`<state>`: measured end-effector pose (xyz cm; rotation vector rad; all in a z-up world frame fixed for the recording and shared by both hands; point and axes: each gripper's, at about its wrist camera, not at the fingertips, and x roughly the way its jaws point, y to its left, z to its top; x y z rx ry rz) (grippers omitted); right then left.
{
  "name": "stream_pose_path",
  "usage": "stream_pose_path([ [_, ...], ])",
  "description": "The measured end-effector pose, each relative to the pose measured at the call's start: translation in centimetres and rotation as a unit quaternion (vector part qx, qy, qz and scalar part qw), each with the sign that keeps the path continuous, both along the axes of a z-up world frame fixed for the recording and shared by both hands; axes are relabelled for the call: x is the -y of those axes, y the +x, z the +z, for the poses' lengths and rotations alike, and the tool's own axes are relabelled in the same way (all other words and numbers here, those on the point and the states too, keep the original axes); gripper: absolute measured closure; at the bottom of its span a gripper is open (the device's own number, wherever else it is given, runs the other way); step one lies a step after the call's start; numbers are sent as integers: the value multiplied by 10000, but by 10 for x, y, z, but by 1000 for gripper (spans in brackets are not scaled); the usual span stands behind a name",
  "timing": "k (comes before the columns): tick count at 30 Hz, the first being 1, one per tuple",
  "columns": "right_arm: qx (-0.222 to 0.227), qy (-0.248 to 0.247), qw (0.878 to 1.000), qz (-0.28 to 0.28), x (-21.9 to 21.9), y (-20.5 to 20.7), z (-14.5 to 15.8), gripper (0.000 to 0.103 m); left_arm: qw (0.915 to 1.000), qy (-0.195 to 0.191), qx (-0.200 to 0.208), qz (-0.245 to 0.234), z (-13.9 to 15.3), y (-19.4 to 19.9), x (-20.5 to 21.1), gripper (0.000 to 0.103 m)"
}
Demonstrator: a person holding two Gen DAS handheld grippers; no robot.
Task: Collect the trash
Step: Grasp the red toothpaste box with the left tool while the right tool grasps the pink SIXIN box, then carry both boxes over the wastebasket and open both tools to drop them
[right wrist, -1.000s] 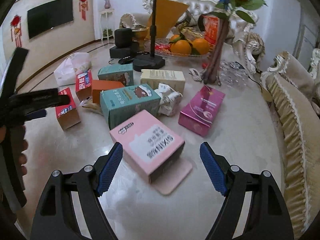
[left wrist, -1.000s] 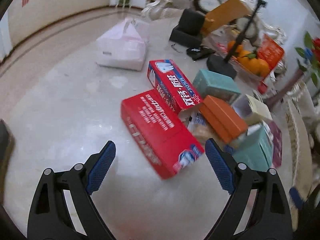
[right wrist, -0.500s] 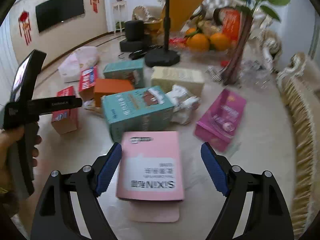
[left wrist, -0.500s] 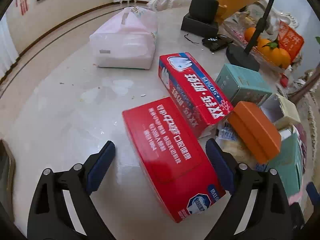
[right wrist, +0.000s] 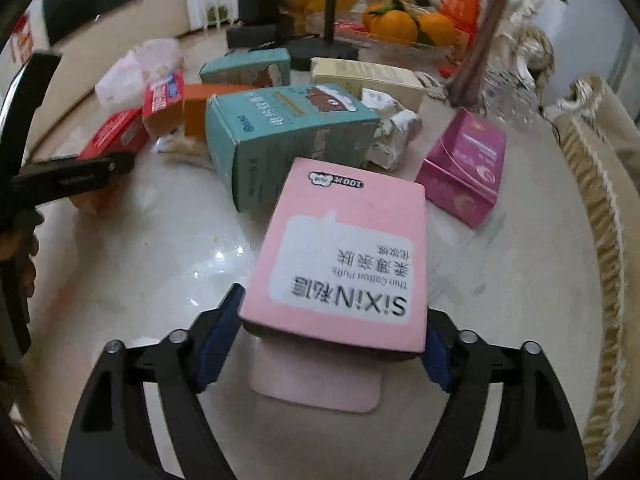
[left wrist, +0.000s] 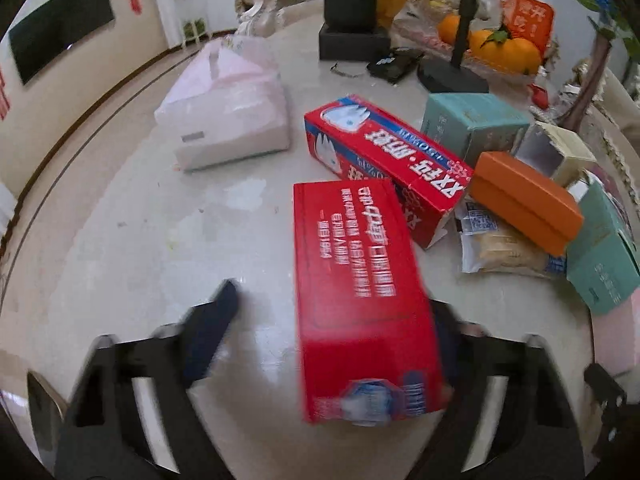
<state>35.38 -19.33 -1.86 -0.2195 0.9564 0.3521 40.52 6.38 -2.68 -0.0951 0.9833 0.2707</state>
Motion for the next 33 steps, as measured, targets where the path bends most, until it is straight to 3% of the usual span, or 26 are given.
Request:
stream_pose_path([
  [1,-26,85,9999,-84,2,-1,2,39,9999,43,4,-109,2,-1,-1,56],
  [5,203,448,9980,-408,13,-17,11,39,9989,-208,1,-427,6,-7,-12,56],
  [10,347,1053,9923,-545,30,-54,28,39,9948,-384,526,-785,32,-53,-17,56],
  [16,774,1797,9799,-378,53,-151,45,39,9746,-664,1288,-1706,65,-160,0,56],
  [20,720,2176,9726,-388,65,-218,40,39,9610,-856,1408,-2219,62,-235,22,56],
  [23,521,2348,9697,-430,72,-267,35,39,9460,-1342,1373,-2611,55,-299,40,56],
  [26,334,2256,9730,-349,71,-312,32,39,9351,-1485,1150,-3004,44,-351,61,56],
  [30,-124,1960,9804,-164,63,-349,15,39,9319,-1330,582,-3323,11,-391,87,56],
  [33,-719,1621,9836,-314,58,-352,-25,39,9283,-1340,-66,-3467,-35,-397,105,56],
])
